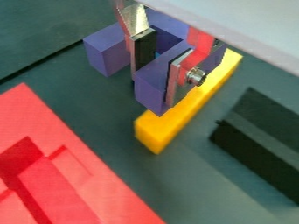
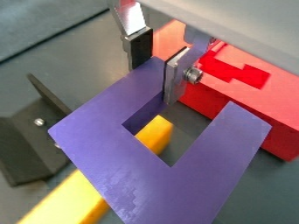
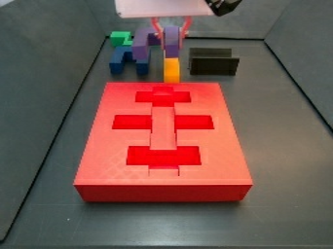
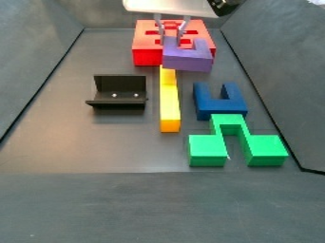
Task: Pick up the purple object. Move up. Place the purple object on the fixture. Regrasp the purple object. Move to above the board. Insert the purple object.
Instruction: Place the purple object on the fixture.
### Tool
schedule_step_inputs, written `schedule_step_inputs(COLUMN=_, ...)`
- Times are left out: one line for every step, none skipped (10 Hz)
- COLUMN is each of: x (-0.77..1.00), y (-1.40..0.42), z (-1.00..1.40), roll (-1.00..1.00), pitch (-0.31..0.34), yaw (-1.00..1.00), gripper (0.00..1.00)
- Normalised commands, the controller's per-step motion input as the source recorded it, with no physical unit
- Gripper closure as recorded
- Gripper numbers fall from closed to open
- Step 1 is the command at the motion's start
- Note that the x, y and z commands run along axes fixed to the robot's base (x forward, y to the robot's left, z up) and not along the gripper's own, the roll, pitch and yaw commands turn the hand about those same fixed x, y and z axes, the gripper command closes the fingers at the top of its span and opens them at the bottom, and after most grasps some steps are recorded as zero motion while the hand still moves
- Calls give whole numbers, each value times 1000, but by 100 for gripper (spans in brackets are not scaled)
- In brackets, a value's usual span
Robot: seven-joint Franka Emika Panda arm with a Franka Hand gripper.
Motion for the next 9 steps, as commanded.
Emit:
schedule_step_inputs(x=1000, y=189, z=174, roll=-183, pitch=51, yaw=-131, gripper=100)
schedule_step_inputs(x=1000, y=206, z=174, roll=-186, pitch=54, yaw=-117, gripper=100)
schedule_step_inputs(x=1000, y=240, z=223, roll=-266, pitch=54, yaw=-129, gripper=100)
schedule_step_inputs(x=974, y=283, z=260, roll=-334, pitch=51, yaw=-129, gripper=100)
schedule_step_inputs(x=966, y=269, z=254, roll=-374, pitch=54, yaw=-137, gripper=100)
schedule_step_inputs(x=914, y=277, z=180, roll=-426, pitch=43, yaw=-186, gripper=100)
schedule_step_inputs(x=951, y=269, z=46, roll=-317, pitch=49, yaw=-217, gripper=100)
schedule_step_inputs(x=1000, y=229, z=0, roll=-177, pitch=114, yaw=-194, gripper=100)
schedule_step_inputs(x=857, y=166, z=0, roll=-83, pitch=151, yaw=-160, gripper=100)
